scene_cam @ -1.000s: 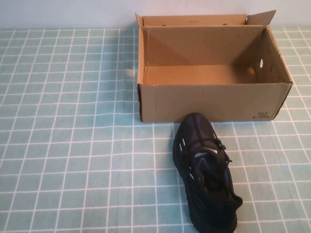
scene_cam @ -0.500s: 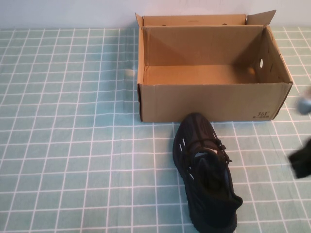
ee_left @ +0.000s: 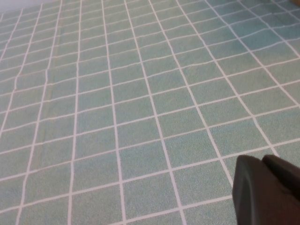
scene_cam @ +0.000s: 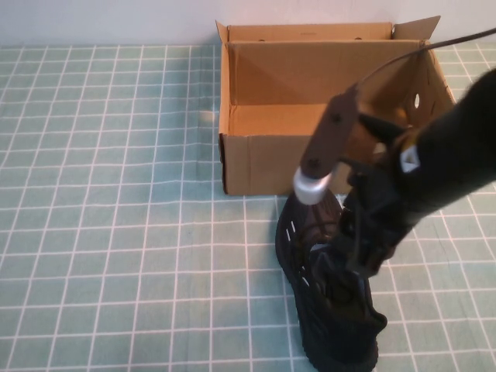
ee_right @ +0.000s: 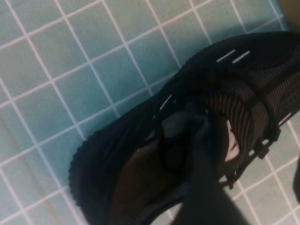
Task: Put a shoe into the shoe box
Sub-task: Pick up the shoe from the table
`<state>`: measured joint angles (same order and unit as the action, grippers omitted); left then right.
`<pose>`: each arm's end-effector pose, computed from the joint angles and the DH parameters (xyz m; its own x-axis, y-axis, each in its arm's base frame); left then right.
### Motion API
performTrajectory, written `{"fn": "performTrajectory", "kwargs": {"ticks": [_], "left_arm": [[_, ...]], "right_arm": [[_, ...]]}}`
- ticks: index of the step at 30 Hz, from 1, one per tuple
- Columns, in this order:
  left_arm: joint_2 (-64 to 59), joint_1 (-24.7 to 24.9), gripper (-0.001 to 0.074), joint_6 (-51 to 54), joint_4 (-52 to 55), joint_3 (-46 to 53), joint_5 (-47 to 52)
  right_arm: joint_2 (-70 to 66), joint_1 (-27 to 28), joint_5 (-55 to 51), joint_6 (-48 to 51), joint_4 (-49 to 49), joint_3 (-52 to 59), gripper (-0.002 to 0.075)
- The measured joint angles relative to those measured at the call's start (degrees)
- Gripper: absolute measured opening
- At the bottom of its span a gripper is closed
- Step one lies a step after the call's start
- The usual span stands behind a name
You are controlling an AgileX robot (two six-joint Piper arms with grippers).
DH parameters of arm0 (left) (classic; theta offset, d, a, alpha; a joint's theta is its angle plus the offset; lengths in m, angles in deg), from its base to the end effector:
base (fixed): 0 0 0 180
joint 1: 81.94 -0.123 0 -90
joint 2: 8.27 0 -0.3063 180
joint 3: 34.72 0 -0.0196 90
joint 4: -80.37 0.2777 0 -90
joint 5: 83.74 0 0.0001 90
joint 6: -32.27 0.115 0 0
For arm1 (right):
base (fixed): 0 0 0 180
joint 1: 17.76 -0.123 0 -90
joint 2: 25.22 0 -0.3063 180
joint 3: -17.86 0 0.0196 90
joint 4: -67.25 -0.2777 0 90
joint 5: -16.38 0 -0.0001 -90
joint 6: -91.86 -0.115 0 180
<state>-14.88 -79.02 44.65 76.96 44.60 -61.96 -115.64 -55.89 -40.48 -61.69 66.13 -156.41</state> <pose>0.0806 -0.0067 0.1625 -0.2878 0.1750 -0.9416 0.1195 0.9820 0.1459 0.2604 0.2068 0.3165 -0.3592 -0.8360 -0.4149 -0.8664 0.4640 -0.1847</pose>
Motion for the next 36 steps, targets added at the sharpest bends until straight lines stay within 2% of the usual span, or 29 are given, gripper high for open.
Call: {"fn": "performTrajectory", "kwargs": {"ticks": [1, 2, 3, 11, 18, 28, 36], "left_arm": [[0.00, 0.00, -0.0004, 0.00, 0.00, 0.00, 0.00], [0.00, 0.00, -0.0004, 0.00, 0.00, 0.00, 0.00], [0.00, 0.00, -0.0004, 0.00, 0.00, 0.00, 0.00], [0.00, 0.00, -0.0004, 0.00, 0.00, 0.00, 0.00], [0.00, 0.00, -0.0004, 0.00, 0.00, 0.00, 0.00], [0.00, 0.00, -0.0004, 0.00, 0.00, 0.00, 0.00], [0.00, 0.00, -0.0004, 0.00, 0.00, 0.00, 0.00]], "right_arm": [[-0.92, -0.15, 0.23, 0.42, 0.45, -0.30, 0.0414], [-1.86, -0.14, 0.36, 0.61, 1.13, -0.57, 0.0380], [-2.64, -0.14, 0.35, 0.85, 1.73, -0.55, 0.0414], [-8.47, -0.14, 1.95, 1.05, 4.72, -0.68, 0.0414], [-10.26, -0.14, 4.88, -4.42, 10.91, -0.68, 0.0413], [-11.30, -0.14, 5.31, -4.80, 11.61, -0.68, 0.0413], [-13.20, -0.14, 3.63, -4.80, 11.71, -0.80, 0.0371]]}}
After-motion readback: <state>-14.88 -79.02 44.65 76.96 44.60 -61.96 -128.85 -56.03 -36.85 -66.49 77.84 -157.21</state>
